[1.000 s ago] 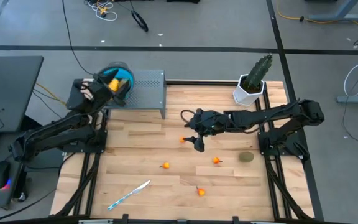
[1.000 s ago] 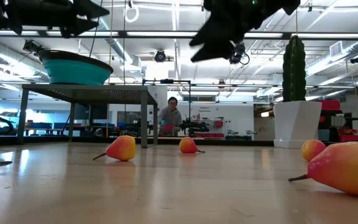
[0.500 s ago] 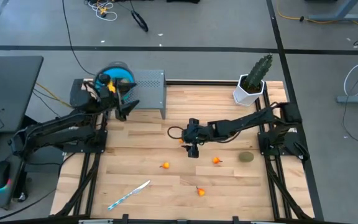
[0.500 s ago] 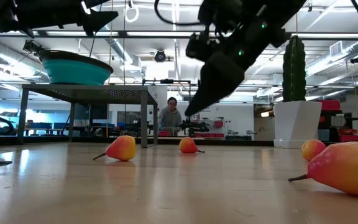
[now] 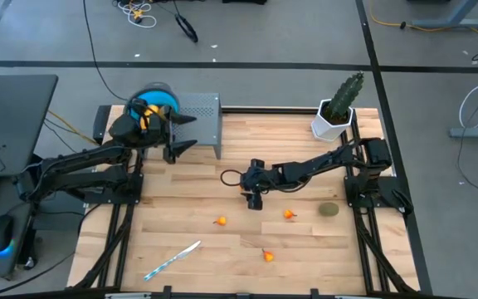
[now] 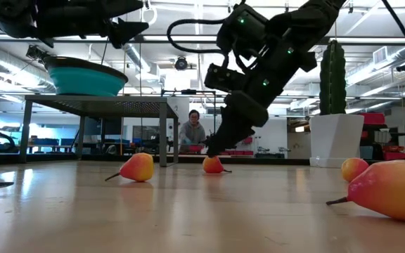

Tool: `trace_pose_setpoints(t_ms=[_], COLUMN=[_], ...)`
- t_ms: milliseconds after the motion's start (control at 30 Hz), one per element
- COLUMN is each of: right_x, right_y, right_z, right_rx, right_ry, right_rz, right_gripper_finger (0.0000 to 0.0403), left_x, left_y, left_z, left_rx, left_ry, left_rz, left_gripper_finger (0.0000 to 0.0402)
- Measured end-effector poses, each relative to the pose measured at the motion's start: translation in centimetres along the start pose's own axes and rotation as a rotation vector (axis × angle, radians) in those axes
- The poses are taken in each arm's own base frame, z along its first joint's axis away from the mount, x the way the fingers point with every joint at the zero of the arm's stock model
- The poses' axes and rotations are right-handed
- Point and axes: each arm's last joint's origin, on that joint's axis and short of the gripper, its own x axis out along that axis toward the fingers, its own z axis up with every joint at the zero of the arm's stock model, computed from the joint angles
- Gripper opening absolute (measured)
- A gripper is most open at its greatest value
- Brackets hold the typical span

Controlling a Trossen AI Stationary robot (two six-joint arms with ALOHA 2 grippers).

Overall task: Pick & Place Fruit
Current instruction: Put the orange pear into the blue strainer bowl on the shelf

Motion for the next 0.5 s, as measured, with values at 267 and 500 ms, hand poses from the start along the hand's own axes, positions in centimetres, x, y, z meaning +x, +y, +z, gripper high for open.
trace_pose_setpoints(t_ms=[267, 500], right_x=[1.7, 2.2], right_y=[-0.2, -0.3], right_z=[-0.7, -1.0], right_rx=[0.005, 0.005], right_ry=[0.007, 0.028], right_rz=[-0.015, -0.019], right_gripper_finger=[0.0251, 0.0237], left_x=[0.0, 0.0], left_y=[0.0, 0.0], left_z=[0.1, 0.1], left_rx=[0.003, 0.015], left_ry=[-0.004, -0.003], left_rz=[0.012, 0.015], left_gripper_finger=[0.0375, 0.0375])
